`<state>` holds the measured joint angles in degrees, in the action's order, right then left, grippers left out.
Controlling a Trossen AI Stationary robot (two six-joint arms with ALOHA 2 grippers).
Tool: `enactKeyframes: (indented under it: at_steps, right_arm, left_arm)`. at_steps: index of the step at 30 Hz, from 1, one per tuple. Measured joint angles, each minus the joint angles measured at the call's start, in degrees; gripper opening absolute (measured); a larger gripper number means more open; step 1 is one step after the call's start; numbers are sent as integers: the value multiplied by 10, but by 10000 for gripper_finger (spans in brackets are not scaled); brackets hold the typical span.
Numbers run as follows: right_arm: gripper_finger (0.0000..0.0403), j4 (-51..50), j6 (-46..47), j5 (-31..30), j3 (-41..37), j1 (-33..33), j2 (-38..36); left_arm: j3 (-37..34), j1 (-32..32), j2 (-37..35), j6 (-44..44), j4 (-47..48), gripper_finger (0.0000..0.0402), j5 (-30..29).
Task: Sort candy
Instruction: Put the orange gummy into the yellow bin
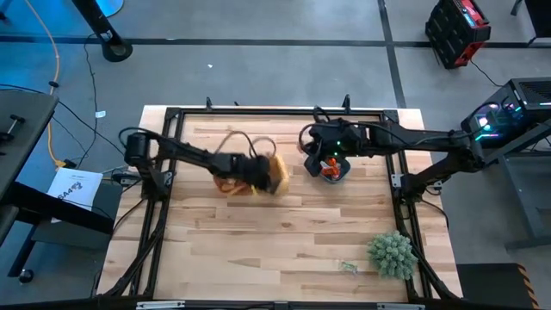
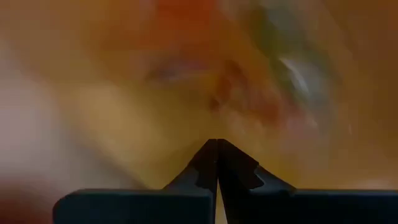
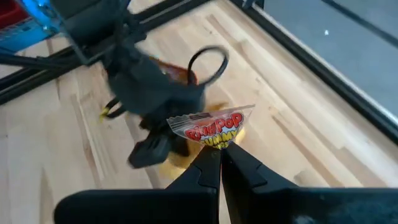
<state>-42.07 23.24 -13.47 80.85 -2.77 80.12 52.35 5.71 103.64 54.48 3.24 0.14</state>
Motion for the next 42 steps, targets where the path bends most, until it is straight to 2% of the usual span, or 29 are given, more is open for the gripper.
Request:
enactKeyframes:
  at_steps: [7, 13, 19, 24, 29, 33, 38, 40, 42]
  right_arm:
    - [0, 20, 51, 23, -58, 26, 2]
    - [0, 77, 100, 54, -119, 62, 2]
    - [0, 98, 130, 31, -146, 86, 3]
    - [0, 106, 157, -4, -165, 88, 2]
    - [5, 160, 169, 6, -199, 74, 3]
    - [42, 199, 170, 30, -227, 51, 3]
    - [118, 172, 166, 40, -236, 24, 3]
    - [141, 168, 155, 97, -236, 19, 3]
    - [158, 163, 156, 191, -235, 27, 3]
  left_arm:
    - [35, -50, 28, 32, -36, 0, 28]
    - [85, -47, 5, -13, -34, 0, 24]
    - [124, -46, -12, -71, -22, 0, 31]
    - [134, -37, -75, -129, 82, 0, 38]
    - [133, -13, -178, -148, 232, 0, -54]
    - [133, 1, -252, -156, 277, 0, -108]
    - [133, 11, -309, -141, 302, 0, -156]
    - [133, 11, -321, -138, 313, 0, -170]
    - [133, 11, -329, -140, 320, 0, -172]
